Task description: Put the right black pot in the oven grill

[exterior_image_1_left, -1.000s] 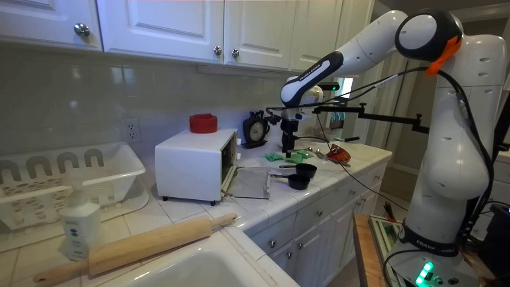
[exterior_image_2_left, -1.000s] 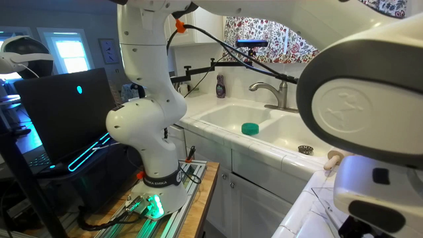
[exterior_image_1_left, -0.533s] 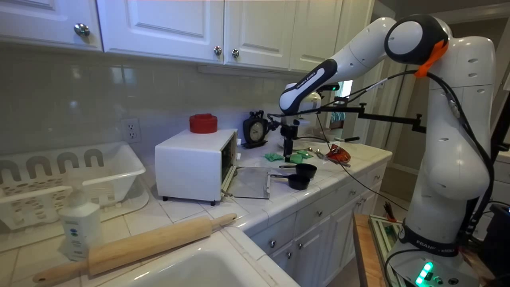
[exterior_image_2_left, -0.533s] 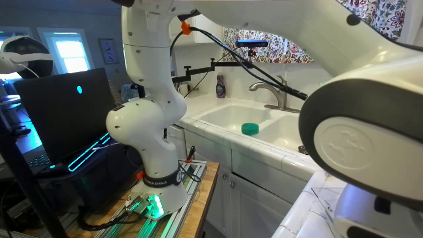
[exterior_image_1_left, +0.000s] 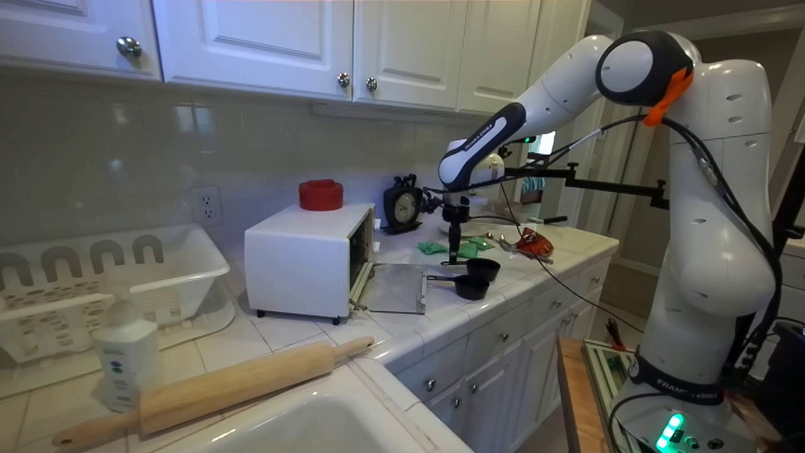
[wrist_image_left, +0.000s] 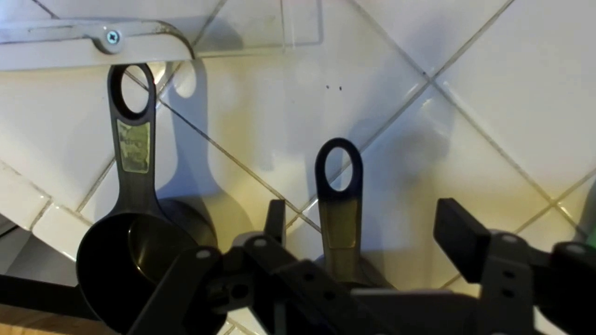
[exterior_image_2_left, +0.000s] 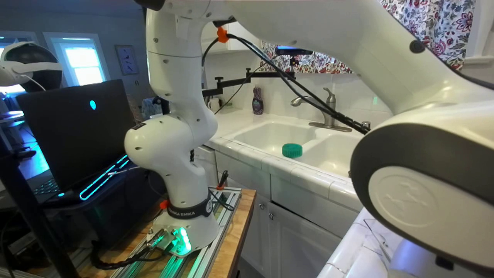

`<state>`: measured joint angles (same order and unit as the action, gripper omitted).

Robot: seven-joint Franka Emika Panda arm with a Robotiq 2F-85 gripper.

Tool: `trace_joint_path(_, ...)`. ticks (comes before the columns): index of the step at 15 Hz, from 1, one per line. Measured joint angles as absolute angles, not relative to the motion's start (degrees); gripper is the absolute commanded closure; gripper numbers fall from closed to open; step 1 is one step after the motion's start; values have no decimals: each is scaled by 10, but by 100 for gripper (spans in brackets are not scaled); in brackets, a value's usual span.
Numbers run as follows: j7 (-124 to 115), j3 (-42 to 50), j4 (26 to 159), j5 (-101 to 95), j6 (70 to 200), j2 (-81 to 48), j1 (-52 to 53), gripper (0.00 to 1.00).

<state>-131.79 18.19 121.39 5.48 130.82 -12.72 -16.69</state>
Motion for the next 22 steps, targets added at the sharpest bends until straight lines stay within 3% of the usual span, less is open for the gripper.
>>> trace_joint_path(12, -1362, 188, 1217, 14, 1308, -136, -149, 44)
trace_joint_path(19, -1373, 188, 1231, -1, 1312, -136, -147, 98)
trace_joint_path(22, -1373, 188, 1238, -4, 1325, -134, -145, 94)
